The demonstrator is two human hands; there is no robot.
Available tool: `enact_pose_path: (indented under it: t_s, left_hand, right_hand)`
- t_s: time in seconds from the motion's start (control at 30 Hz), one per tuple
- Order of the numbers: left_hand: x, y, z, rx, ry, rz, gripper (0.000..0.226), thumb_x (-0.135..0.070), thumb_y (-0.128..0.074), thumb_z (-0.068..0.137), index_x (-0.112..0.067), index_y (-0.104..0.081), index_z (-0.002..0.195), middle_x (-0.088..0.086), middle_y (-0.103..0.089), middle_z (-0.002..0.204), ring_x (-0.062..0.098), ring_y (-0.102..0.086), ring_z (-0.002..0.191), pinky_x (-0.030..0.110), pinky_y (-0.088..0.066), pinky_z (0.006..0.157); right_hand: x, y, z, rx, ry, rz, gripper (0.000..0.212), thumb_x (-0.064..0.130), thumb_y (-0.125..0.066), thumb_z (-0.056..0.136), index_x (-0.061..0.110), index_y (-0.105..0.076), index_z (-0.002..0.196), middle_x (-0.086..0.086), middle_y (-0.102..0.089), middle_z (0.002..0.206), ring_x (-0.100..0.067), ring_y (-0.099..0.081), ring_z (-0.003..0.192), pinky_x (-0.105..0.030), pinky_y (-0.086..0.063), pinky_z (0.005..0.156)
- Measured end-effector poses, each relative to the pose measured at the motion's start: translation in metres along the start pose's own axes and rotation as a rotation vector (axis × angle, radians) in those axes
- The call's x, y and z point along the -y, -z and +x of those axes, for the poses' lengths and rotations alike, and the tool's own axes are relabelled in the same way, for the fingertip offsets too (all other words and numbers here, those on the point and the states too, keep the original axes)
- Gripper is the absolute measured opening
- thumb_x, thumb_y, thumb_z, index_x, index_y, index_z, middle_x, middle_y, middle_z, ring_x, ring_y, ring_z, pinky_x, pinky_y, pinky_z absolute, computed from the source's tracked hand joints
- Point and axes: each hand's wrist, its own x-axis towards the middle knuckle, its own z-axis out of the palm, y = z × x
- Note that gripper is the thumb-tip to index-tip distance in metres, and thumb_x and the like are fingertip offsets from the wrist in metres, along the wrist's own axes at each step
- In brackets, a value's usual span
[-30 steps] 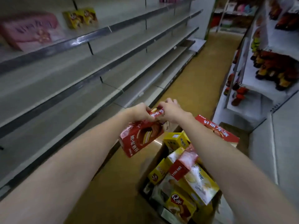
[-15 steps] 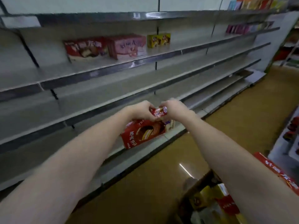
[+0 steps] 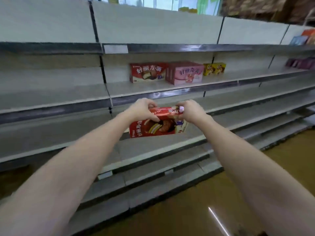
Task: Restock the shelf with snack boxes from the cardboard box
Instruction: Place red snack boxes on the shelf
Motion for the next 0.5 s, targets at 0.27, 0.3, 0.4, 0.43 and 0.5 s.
enact_pose_path:
  t_s: [0.27, 0.3, 0.4, 0.43, 0.5]
  left_hand:
    - [0.033, 0.058, -0.017, -0.17, 0.01, 0.173, 0.066, -0.055, -0.079, 0.073, -0.038, -0.059, 0.133, -0.005, -0.063, 0.126, 0.018, -0.062, 0.108, 0.042, -0.053, 0.092]
    - [0.037, 0.063, -0.018, -0.186, 0.003, 0.171, 0.064, -0.055, -0.078, 0.074, -0.039, -0.059, 0.133, -0.006, -0.063, 0.126, 0.017, -0.062, 0.107, 0.04, -0.053, 0.09]
    - [0.048, 0.076, -0.018, -0.25, -0.009, 0.133, 0.057, -0.052, -0.076, 0.077, -0.04, -0.061, 0.131, -0.006, -0.063, 0.124, 0.016, -0.061, 0.105, 0.039, -0.052, 0.087]
    - [0.052, 0.08, -0.016, -0.28, -0.01, 0.131, 0.057, -0.052, -0.076, 0.078, -0.039, -0.061, 0.131, -0.006, -0.062, 0.124, 0.016, -0.06, 0.106, 0.039, -0.052, 0.087]
    - [0.055, 0.086, -0.013, -0.339, -0.028, 0.16, 0.059, -0.054, -0.074, 0.079, -0.037, -0.059, 0.133, -0.005, -0.061, 0.122, 0.016, -0.058, 0.107, 0.036, -0.049, 0.084]
  right_hand:
    - [0.063, -0.02, 0.032, -0.126, 0.003, 0.254, 0.054, 0.023, -0.078, 0.084, 0.024, -0.059, 0.134, -0.005, -0.066, 0.122, -0.024, -0.064, 0.105, -0.039, -0.055, 0.087]
    - [0.069, -0.02, 0.035, -0.154, 0.005, 0.271, 0.053, 0.02, -0.076, 0.086, 0.022, -0.057, 0.136, -0.008, -0.066, 0.125, -0.026, -0.063, 0.108, -0.041, -0.054, 0.09]
    - [0.082, -0.018, 0.047, -0.253, 0.02, 0.308, 0.048, 0.012, -0.07, 0.09, 0.017, -0.057, 0.136, -0.011, -0.066, 0.124, -0.025, -0.064, 0.102, -0.035, -0.053, 0.084]
    - [0.086, -0.016, 0.052, -0.284, 0.028, 0.324, 0.046, 0.011, -0.07, 0.09, 0.016, -0.058, 0.134, -0.007, -0.067, 0.119, -0.022, -0.064, 0.094, -0.032, -0.052, 0.078]
    - [0.092, -0.009, 0.06, -0.332, 0.032, 0.363, 0.049, 0.014, -0.073, 0.089, 0.017, -0.057, 0.135, 0.004, -0.065, 0.112, -0.016, -0.063, 0.084, -0.029, -0.051, 0.075]
